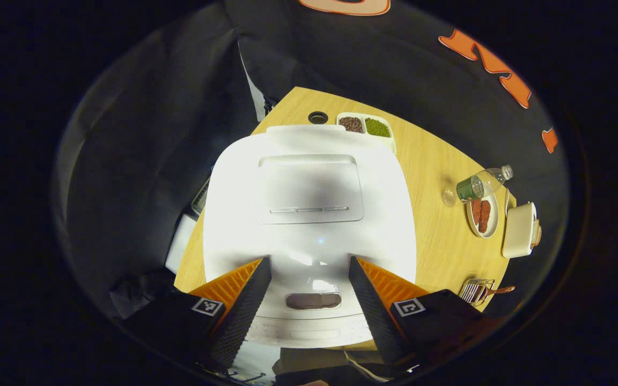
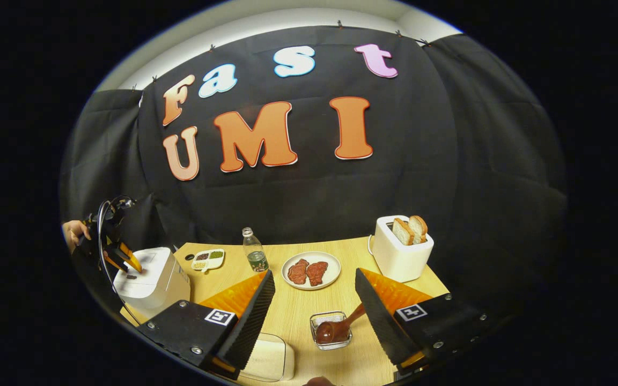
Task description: Close the left gripper, press the button to open the rice cooker; take a wooden spoon from the chopstick holder with the right hand, scoop a spoonful of rice and pour it into the rice cooker, then put the wooden spoon back into the chopstick holder.
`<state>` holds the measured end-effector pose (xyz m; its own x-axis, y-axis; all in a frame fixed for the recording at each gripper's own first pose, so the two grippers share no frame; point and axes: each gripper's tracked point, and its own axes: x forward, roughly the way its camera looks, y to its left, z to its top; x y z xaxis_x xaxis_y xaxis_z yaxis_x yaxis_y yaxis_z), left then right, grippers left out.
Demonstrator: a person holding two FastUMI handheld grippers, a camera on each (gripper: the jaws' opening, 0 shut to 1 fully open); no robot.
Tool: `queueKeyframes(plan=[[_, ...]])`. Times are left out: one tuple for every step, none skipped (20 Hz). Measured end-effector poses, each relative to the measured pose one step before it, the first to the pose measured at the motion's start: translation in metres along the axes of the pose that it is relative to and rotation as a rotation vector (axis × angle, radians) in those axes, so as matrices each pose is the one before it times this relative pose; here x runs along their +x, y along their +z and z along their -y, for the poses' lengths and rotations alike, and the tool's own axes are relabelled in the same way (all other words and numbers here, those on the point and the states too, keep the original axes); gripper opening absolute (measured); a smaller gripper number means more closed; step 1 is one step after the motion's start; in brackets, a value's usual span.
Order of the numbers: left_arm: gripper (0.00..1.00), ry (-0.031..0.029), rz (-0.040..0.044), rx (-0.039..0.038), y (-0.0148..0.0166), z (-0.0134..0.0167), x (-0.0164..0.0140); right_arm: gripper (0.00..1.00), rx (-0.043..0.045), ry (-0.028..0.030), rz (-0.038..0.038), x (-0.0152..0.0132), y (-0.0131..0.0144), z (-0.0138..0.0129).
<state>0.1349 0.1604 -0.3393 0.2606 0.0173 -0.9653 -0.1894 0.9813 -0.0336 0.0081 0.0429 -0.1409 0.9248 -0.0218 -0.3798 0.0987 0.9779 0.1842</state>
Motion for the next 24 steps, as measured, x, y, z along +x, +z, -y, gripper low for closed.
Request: queueKeyframes(plan=[[1.0,-0.04096,0.04391,-0.00835,0.00032,0.00797,-0.00342,0.94,-0.0161,-0.00887,0.02417,0.00233,0.0074,-0.00253],[1.0,-0.03574,0.03774,-0.01068,0.00023,0.0061,-0.00707,0.93,-0.01567,-0.00953,0.0211,0.00206,0.00678,-0.00203],[1.0,-0.032,0.062,0.0022,0.00517,0.0047,-0.00602,0.93,-0.0148,-0.00478,0.02244,0.00157,0.00626,-0.00332],[1.0,-0.00981,0.07702,0.01707,0.01061,0.00146,-0.01026,0.93,-0.01365,-0.00373,0.02381,0.00127,0.00925,-0.00402],[1.0,-0.00912,0.08789,0.0281,0.01296,0.00395,-0.01332,0.93,-0.01154,0.00081,0.02014,0.00222,0.00729,-0.00449],[1.0,0.00145,0.09213,0.0265,0.01602,0.00024,-0.01477,0.94,-0.01125,0.00054,0.0175,0.00085,0.00617,-0.00578],[1.0,-0.00998,0.09457,0.02423,0.01815,0.00189,-0.01814,0.94,-0.00926,0.005,0.01762,0.00119,0.00621,-0.00658],[1.0,-0.001,0.09004,0.02618,0.01889,0.00355,-0.01513,0.94,-0.00952,0.00727,0.0167,0.00083,0.0059,-0.00736],[0.98,-0.00045,0.08204,0.02614,0.01546,0.00429,-0.01352,0.94,-0.00881,0.01339,0.01886,0.00083,0.00562,-0.0082],[0.98,0.00097,0.07537,0.02779,0.01848,0.00736,-0.01222,0.94,-0.01114,0.01864,0.01009,0.00138,0.00271,-0.01],[0.98,0.00048,0.07082,0.02244,0.01044,0.00274,-0.01727,0.94,-0.00639,0.01462,0.0036,0.00134,0.00002,-0.00782],[1.0,-0.01314,0.05886,0.01223,0.00977,0.00734,-0.01327,0.94,-0.00202,0.0203,0.00043,0.00031,-0.0004,-0.01031],[0.98,-0.00318,0.05193,0.01098,0.00963,0.00398,-0.01061,0.93,0.00165,0.01829,0.00326,0.00146,0.00123,-0.00812],[1.0,-0.00407,0.04273,0.01161,0.00685,0.00436,-0.00933,0.93,0.00256,0.02213,0.00344,0.00054,0.00119,-0.00908],[0.98,0.00571,0.03866,0.01397,0.00572,0.00086,-0.00783,0.94,0.00223,0.01774,0.00922,0.00202,0.00779,-0.00926],[0.98,0.00472,0.03044,0.01685,0.00254,-0.00063,-0.00636,0.94,-0.00066,0.01706,0.01214,0.00032,0.00137,-0.0067],[0.98,0.00314,0.04018,0.01303,0.0041,0.00367,-0.00783,0.93,-0.00272,0.01322,0.01331,-0.00024,0.00061,-0.00591],[0.98,-0.00261,0.03528,0.01011,0.00563,0.00296,-0.00705,0.93,-0.0011,0.00894,0.01288,-0.00056,0.00179,-0.00573],[0.98,-0.00627,0.03234,0.00344,0.00432,0.00395,-0.00581,0.94,0.00034,0.0106,0.00972,0.00007,0.00094,-0.00548],[1.0,-0.00797,0.02856,0.00218,0.00491,0.00428,-0.00496,0.93,0.00079,0.00473,0.00859,-0.00034,0.00064,-0.00558],[0.98,-0.0028,0.02878,0.00109,0.00498,0.00304,-0.00484,0.93,-0.00049,0.00631,0.00958,-0.00186,0.00249,-0.00386],[0.99,0.00654,0.02783,-0.00178,0.00309,0.0,-0.00278,0.94,-0.0039,0.00163,0.00791,-0.00021,0.00205,-0.00353],[1.0,-0.00166,0.01727,-0.00215,0.00166,0.00252,-0.00334,0.94,0.00003,-0.00311,0.00775,-0.00071,0.00222,-0.00181],[0.99,0.00466,0.00778,-0.00212,-0.00005,0.00069,-0.00385,0.93,0.00475,0.00121,0.0056,-0.00067,0.00231,-0.00285]])
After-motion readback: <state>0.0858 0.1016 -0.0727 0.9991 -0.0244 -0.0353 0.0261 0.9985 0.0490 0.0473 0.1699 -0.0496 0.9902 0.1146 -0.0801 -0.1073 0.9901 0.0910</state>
